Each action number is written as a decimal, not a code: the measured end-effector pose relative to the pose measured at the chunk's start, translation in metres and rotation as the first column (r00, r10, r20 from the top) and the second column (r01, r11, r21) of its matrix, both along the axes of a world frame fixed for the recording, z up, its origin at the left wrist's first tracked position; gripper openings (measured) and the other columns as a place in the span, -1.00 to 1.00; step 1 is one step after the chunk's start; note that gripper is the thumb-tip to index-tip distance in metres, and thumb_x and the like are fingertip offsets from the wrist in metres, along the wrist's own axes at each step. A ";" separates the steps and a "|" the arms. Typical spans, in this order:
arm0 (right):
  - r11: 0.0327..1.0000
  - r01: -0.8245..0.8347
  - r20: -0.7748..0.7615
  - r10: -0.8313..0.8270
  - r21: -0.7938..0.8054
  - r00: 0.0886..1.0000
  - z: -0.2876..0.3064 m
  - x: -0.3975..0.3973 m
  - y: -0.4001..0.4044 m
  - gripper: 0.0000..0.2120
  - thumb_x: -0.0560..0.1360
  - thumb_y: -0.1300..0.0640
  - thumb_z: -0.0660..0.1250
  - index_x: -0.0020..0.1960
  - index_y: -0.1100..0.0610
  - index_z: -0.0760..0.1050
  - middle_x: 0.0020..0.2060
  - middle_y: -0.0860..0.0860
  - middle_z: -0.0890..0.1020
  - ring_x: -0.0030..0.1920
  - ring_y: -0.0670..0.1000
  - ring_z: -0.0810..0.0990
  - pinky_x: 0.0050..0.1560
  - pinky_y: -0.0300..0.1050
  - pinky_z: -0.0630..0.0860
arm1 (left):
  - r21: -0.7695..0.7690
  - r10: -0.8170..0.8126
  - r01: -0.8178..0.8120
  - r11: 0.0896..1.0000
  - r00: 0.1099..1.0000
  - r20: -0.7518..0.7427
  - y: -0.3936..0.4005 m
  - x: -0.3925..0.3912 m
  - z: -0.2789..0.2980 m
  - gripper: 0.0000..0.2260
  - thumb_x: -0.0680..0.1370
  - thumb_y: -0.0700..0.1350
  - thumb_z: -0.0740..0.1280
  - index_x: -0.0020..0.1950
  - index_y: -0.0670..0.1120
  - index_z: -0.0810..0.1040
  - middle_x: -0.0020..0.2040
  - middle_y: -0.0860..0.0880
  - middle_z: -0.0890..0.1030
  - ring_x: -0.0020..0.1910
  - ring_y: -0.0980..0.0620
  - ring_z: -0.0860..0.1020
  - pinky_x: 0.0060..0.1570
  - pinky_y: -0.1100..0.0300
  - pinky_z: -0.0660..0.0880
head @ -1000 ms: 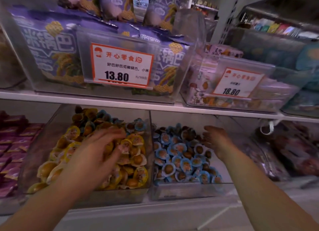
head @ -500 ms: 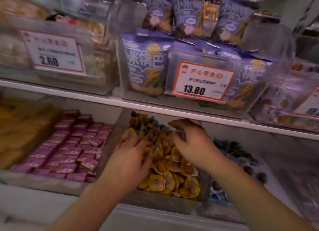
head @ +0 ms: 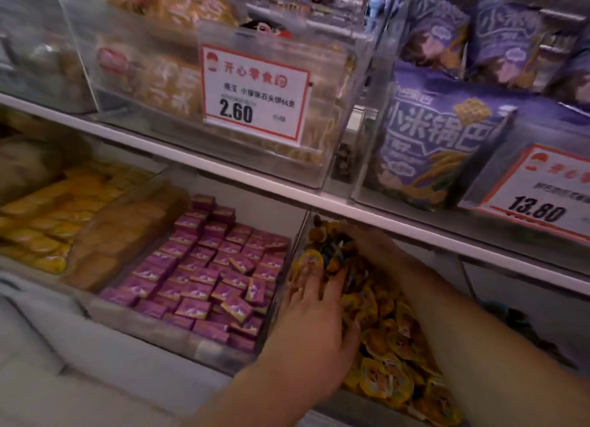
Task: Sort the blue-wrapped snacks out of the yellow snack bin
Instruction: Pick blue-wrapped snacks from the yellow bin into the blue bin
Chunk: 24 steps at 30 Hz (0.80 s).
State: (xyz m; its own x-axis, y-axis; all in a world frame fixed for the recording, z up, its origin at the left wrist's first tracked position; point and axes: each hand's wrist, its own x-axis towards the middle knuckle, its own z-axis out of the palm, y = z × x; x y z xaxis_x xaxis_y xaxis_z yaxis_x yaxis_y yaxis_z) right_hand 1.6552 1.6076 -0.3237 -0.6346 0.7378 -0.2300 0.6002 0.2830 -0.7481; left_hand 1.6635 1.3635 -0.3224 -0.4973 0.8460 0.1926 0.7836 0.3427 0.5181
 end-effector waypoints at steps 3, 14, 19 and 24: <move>0.996 -0.063 0.049 0.067 -0.069 0.997 -0.006 -0.003 0.006 -0.25 0.12 -0.63 0.32 0.10 -0.16 0.65 -0.01 -0.06 0.72 -0.02 0.01 0.71 0.14 0.11 0.59 | 0.067 0.002 -0.007 0.998 0.997 0.083 -0.002 -0.001 0.001 -0.35 0.60 0.14 0.18 0.60 0.06 -0.05 0.61 0.00 -0.08 0.59 0.00 -0.05 0.55 0.04 0.03; 0.937 -0.347 0.256 0.345 -0.037 0.903 0.046 -0.005 -0.036 -0.71 0.69 0.06 0.12 0.03 0.23 0.51 -0.25 0.17 0.48 -0.29 -0.04 0.42 -0.37 -0.38 0.39 | 0.142 0.034 -0.071 0.987 0.967 0.251 0.006 -0.010 0.000 -0.16 0.55 0.19 0.28 0.60 0.06 -0.23 0.63 0.07 -0.12 0.59 0.03 0.02 0.52 0.03 0.15; 0.899 -0.431 0.171 0.438 -0.081 0.882 0.059 0.015 -0.057 -0.52 0.65 0.44 -0.04 -0.40 0.31 0.36 -0.19 0.71 0.24 -0.41 -0.19 0.58 -0.11 -0.46 0.39 | 0.193 0.017 -0.073 0.978 0.961 0.277 0.007 -0.015 -0.002 -0.13 0.46 0.28 0.31 0.60 0.11 -0.12 0.59 0.07 0.12 0.51 0.05 0.24 0.41 0.19 0.24; 0.868 -0.496 0.026 0.496 -0.024 0.868 0.089 0.061 -0.079 -0.81 0.53 0.14 0.27 -0.14 0.18 0.62 -0.17 0.16 0.66 -0.16 0.10 0.58 -0.07 0.18 0.51 | 0.288 -0.023 -0.073 0.955 0.948 0.319 0.010 -0.014 0.000 -0.24 0.33 0.32 0.35 0.48 0.25 0.17 0.33 0.21 0.48 0.29 0.19 0.48 0.24 0.17 0.48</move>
